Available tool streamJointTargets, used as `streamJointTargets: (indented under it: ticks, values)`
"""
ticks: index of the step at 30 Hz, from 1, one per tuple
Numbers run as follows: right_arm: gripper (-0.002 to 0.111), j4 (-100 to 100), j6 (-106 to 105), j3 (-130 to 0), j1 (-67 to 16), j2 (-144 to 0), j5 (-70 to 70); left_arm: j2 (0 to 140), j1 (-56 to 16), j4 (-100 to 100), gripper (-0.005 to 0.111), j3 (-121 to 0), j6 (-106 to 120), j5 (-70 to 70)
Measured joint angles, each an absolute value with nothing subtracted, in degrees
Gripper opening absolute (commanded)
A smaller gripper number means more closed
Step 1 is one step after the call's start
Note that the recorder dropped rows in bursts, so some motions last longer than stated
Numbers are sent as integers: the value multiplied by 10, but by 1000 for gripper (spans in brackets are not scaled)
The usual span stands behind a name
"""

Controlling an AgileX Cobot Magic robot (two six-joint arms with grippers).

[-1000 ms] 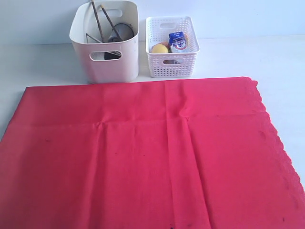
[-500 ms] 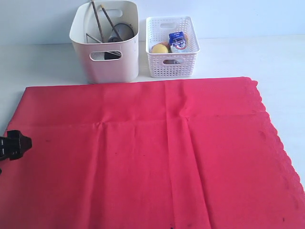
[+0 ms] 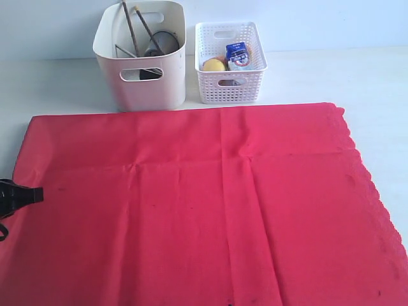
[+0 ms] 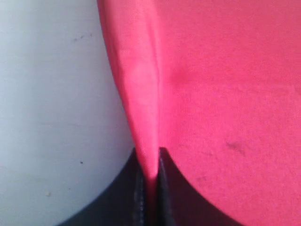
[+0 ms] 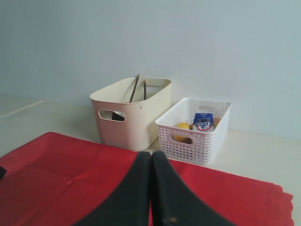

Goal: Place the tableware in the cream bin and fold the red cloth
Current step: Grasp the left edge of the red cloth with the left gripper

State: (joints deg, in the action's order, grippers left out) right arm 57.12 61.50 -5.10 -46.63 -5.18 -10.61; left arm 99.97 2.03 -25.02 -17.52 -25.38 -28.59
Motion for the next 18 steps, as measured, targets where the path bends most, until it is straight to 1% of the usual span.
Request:
streamJointTargets:
  ticks: [2,6,11,14,18]
  values:
    - [0,571,618,-51,-466,-52,-106,997,26,-254,1,-181,-241,-274]
    - [0,586,639,-51,-466,-52,-116,976,50,-256,1,-211,-233,-193]
    - [0,683,765,-51,-466,-72,-152,935,70,-252,1,-245,-230,-117]
    - [0,729,834,-51,-466,-119,-151,903,71,-252,1,-256,-229,-88]
    - [0,786,918,-52,-466,-236,-156,843,49,-252,0,-258,-229,-46]
